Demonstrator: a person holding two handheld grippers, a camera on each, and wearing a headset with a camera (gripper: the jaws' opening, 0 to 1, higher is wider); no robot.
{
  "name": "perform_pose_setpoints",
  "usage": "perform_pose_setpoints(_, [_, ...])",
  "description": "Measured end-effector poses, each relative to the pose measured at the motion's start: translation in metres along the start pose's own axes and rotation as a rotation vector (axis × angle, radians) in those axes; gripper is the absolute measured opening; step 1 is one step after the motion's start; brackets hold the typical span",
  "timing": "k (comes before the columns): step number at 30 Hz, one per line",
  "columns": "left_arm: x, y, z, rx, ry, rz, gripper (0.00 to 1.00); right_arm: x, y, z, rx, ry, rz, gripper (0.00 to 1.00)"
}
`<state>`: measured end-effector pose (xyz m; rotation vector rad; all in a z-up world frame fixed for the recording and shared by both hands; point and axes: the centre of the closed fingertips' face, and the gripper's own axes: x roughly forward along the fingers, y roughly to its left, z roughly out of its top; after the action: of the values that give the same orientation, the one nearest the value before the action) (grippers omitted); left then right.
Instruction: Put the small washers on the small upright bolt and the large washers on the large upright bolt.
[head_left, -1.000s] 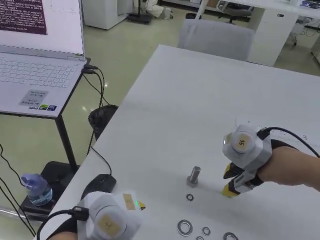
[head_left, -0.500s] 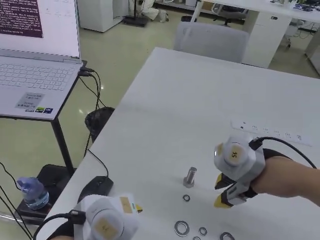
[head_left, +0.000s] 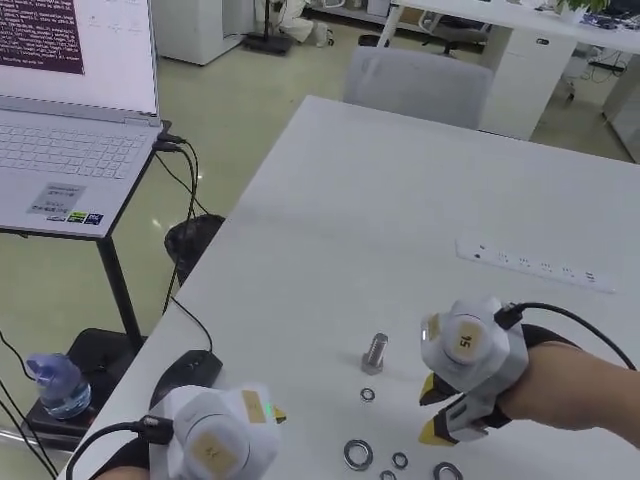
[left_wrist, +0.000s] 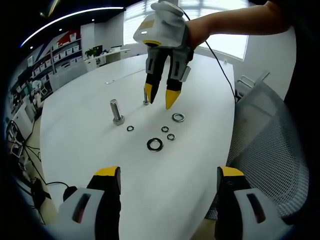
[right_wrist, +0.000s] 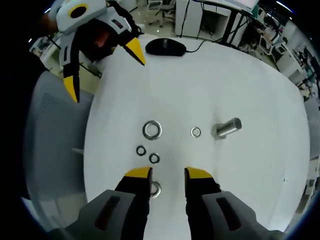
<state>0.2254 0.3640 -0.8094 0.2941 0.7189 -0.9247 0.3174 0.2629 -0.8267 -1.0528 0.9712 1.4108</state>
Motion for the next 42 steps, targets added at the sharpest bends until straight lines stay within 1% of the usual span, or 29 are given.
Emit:
perform_pose_setpoints(2, [-0.001, 0.000, -0.001, 0.004, 0.005, -0.001, 0.78, 0.004, 0.003, 0.000, 0.000, -0.006, 0.002, 0.28])
perform_pose_setpoints(5, [-0.003, 0.001, 0.000, 0.000, 0.001, 0.002, 0.78, 0.009, 0.007, -0.001, -0.003, -0.013, 0.006, 0.27])
perform_pose_setpoints(8, [-0.003, 0.003, 0.001, 0.000, -0.004, 0.008, 0.78, 0.014, 0.008, 0.002, -0.008, -0.047, 0.006, 0.26])
perform_pose_setpoints(13, [-0.002, 0.003, 0.003, 0.001, -0.006, 0.007, 0.78, 0.023, 0.011, -0.002, -0.008, -0.039, 0.012, 0.26])
perform_pose_setpoints(15, [-0.001, 0.001, 0.004, 0.003, -0.009, 0.006, 0.78, 0.027, 0.013, -0.005, -0.020, -0.026, 0.012, 0.26])
perform_pose_setpoints(20, [0.001, -0.004, 0.004, 0.003, -0.008, 0.000, 0.78, 0.037, 0.019, -0.006, -0.038, -0.016, 0.019, 0.25])
perform_pose_setpoints(26, [0.002, -0.004, 0.002, 0.002, -0.005, -0.003, 0.78, 0.048, 0.017, -0.008, -0.040, -0.009, 0.020, 0.25])
perform_pose_setpoints(32, [0.002, -0.001, 0.001, -0.007, -0.007, 0.001, 0.78, 0.052, 0.017, -0.010, -0.047, 0.005, 0.019, 0.24])
perform_pose_setpoints(38, [0.004, -0.003, 0.001, -0.009, -0.010, -0.003, 0.78, 0.052, 0.016, -0.009, -0.052, 0.007, 0.012, 0.23])
perform_pose_setpoints(42, [0.004, -0.004, 0.002, -0.006, -0.010, -0.007, 0.78, 0.053, 0.017, -0.007, -0.075, 0.012, -0.005, 0.21])
